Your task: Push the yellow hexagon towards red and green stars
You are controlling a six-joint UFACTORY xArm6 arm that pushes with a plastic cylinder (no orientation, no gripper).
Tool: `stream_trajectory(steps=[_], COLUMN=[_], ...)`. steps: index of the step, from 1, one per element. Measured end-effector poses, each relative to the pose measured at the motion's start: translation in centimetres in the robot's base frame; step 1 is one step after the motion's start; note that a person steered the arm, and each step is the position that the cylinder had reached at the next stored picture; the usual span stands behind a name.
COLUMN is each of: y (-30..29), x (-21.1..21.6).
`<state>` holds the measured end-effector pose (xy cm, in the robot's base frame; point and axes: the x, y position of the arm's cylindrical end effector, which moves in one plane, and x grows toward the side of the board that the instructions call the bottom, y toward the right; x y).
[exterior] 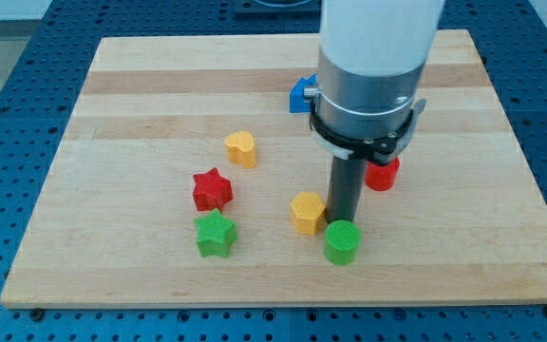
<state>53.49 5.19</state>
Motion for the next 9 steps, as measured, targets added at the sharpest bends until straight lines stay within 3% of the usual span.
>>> stream_trajectory(steps=[3,4,6,7,9], y=[-10.4,-10.3,0.8,1.5,-1.6], x=[-7.2,-7.0,-8.6,-4.0,-2.6])
